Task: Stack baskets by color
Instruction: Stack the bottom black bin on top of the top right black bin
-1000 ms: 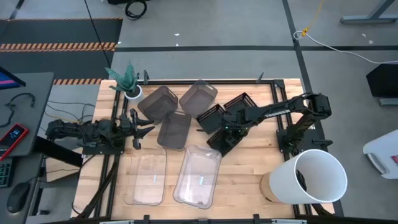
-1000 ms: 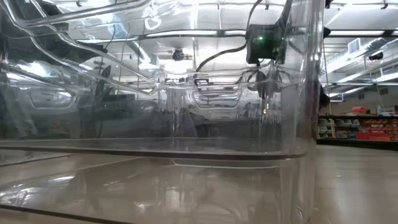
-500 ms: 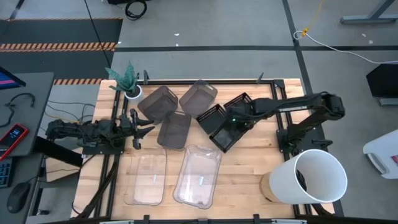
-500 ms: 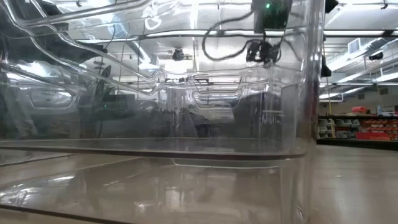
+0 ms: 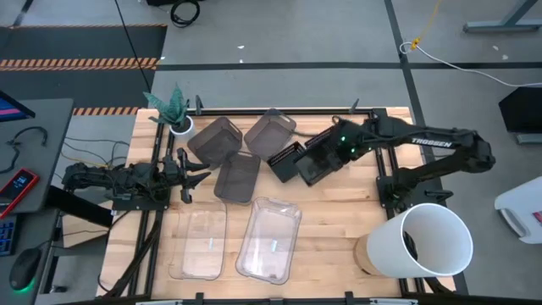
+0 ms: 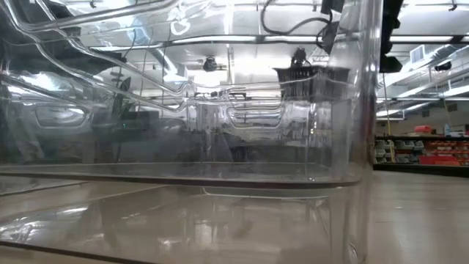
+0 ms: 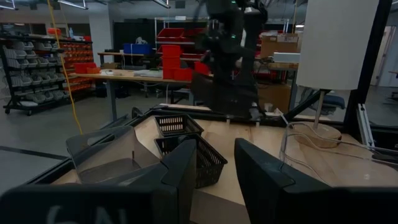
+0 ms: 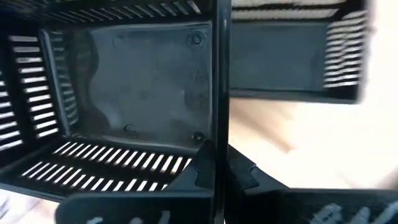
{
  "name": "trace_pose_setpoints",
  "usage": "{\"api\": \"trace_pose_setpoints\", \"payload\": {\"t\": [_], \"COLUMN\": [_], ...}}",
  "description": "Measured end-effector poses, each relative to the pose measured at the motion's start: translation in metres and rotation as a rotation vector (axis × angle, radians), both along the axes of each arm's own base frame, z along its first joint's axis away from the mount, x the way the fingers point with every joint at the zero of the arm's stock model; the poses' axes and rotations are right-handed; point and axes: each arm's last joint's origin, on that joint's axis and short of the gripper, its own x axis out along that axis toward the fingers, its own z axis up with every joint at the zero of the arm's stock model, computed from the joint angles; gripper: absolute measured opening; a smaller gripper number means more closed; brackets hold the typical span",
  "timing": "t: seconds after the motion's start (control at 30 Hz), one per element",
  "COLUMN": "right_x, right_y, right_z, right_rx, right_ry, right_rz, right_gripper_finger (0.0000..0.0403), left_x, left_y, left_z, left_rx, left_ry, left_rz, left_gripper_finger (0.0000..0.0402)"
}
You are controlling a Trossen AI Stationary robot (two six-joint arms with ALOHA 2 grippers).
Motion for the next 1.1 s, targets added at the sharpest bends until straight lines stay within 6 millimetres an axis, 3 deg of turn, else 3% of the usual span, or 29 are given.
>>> {"api": "trace_pose_setpoints", "payload": {"t": [0.17,0.37,0.63,1.1], "right_x": [-0.014,-0.010,0.002,0.023], "right_y": [-0.025,-0.056,-0.083,-0.106], "right_z": [0.009,0.022,-0.006,-0.042], "right_rx": [-0.092,-0.207,-0.166,0.020], "right_ry": [0.162,0.257,0.450,0.444], "right_rz": [-0.117,-0.172,-0.099,-0.036], "right_gripper_finger": [0.0005,0.0005,0.0005,0.0005], "left_x": [0.000,0.000,0.000,0.000], "left_y": [0.000,0.000,0.000,0.000], "left_z": [0.000,0.000,0.000,0.000], "left_rx": [0.000,0.000,0.000,0.000], "left_ry": [0.000,0.000,0.000,0.000], "left_rz": [0.000,0.000,0.000,0.000], "left_gripper_finger": [0.0117,0.0117,0.0117,0.0117]}}
